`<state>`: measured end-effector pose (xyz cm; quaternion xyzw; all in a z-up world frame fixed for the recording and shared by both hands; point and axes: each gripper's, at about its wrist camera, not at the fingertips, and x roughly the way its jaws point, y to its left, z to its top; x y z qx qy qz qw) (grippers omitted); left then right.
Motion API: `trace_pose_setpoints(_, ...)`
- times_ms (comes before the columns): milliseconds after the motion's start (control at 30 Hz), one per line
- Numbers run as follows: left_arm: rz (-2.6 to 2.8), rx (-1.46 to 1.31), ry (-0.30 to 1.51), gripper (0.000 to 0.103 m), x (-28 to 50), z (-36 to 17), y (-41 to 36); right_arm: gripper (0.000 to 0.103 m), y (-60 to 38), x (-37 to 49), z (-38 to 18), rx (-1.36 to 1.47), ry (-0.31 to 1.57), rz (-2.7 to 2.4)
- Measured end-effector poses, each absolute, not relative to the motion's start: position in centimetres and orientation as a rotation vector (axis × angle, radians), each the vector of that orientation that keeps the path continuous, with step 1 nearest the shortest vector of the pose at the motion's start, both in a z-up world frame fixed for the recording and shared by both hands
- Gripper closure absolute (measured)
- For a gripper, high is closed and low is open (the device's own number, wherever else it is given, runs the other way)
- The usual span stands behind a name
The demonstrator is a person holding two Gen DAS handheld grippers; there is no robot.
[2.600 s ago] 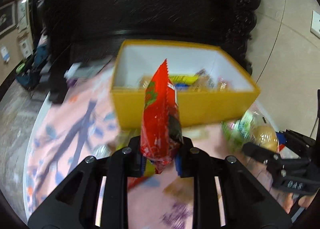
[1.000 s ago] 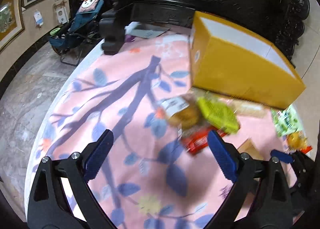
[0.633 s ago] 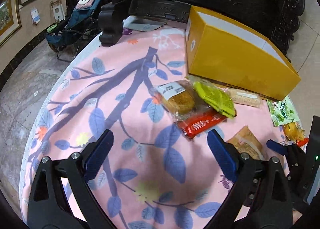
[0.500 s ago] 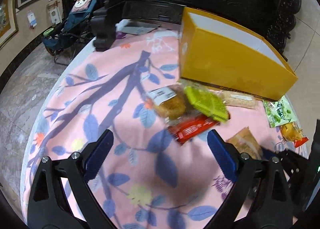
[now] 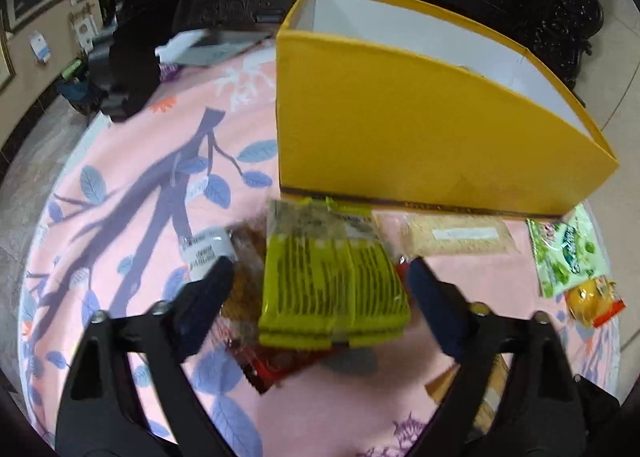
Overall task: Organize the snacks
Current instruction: 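Grasp the yellow-green cracker pack with the left tool while the right tool grasps the peanut bag, then carry both packs into the yellow box and open both tools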
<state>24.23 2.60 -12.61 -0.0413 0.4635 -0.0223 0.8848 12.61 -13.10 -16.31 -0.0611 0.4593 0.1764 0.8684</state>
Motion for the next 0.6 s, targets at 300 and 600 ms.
trace_pose_setpoints(300, -0.125, -0.218, 0.986, 0.056, 24.1, -12.1, 3.1, 0.055, -14.7, 13.0, -16.2, -0.088, 0.98, 0.383)
trace_pose_setpoints(600, -0.114, -0.249, 1.029, 0.048, 25.7, -13.3, 2.2, 0.053, -14.5, 13.2, -15.9, -0.069, 0.983, 0.395)
